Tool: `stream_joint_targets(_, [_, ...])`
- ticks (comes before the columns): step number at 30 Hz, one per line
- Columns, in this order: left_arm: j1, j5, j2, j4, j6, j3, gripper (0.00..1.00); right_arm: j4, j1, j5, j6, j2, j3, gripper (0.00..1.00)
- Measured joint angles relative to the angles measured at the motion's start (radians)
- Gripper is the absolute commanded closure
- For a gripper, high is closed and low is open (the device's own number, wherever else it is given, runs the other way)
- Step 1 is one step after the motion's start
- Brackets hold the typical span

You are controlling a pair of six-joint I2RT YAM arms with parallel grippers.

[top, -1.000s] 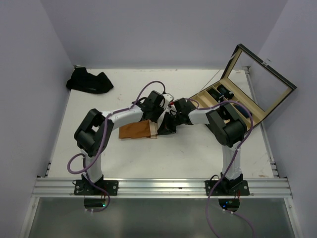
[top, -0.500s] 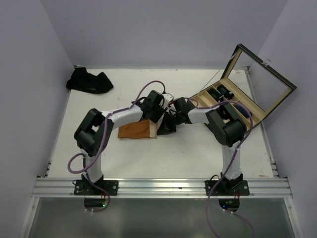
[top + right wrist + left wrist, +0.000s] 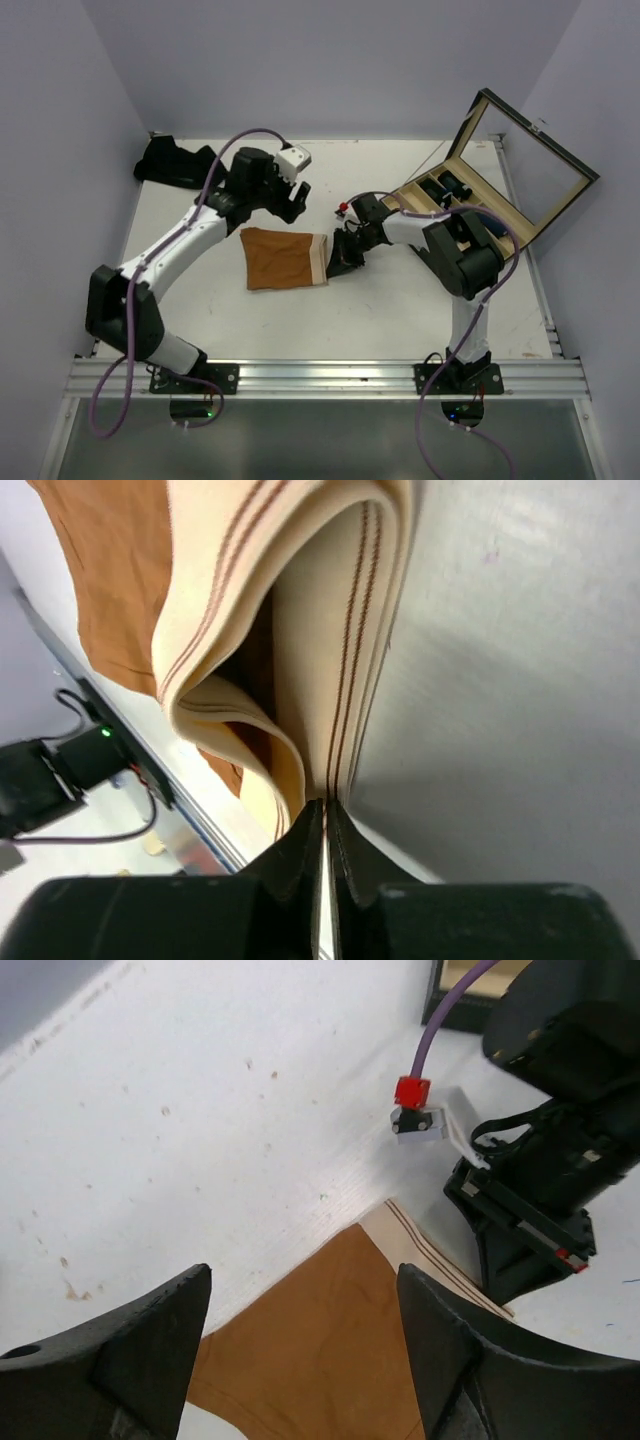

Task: Roll the underwear
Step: Fold the underwear

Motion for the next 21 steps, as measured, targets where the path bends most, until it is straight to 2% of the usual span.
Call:
stream_joint_targets(2, [0.012,0.041,-0.085,-0.002,0.014,-0.018,0.28,-0.056,0.000,0.010,-0.053,-0.021,0.010,0.89])
stream_joint_targets(4, [0.016,0.088,-0.129,-0.004,0.021,-0.043,0.42,-0.123,-0.005,0.016,-0.109,-0.046,0.031,0.89])
stream_joint_targets(6, [0.032,0.175,-0.137,-0.011,0.031,-0.086,0.55,-0.187,-0.017,0.016,-0.168,-0.079,0.067,0.91])
stream_joint_targets(8, [0.072,0.251,-0.098,-0.026,0.033,-0.131,0.62,-0.239,-0.037,0.017,-0.218,-0.107,0.113,0.93])
stream_joint_targets(12, [0.146,0.330,0.035,-0.064,0.030,-0.194,0.63,-0.270,-0.069,0.016,-0.259,-0.168,0.207,0.91])
stream_joint_targets(15, [0.189,0.372,0.106,-0.090,0.022,-0.224,0.62,-0.258,-0.049,0.014,-0.248,-0.171,0.281,0.90])
stream_joint_targets(21, [0.266,0.443,0.221,-0.110,0.014,-0.199,0.59,-0.155,0.033,-0.025,-0.152,-0.056,0.402,0.89])
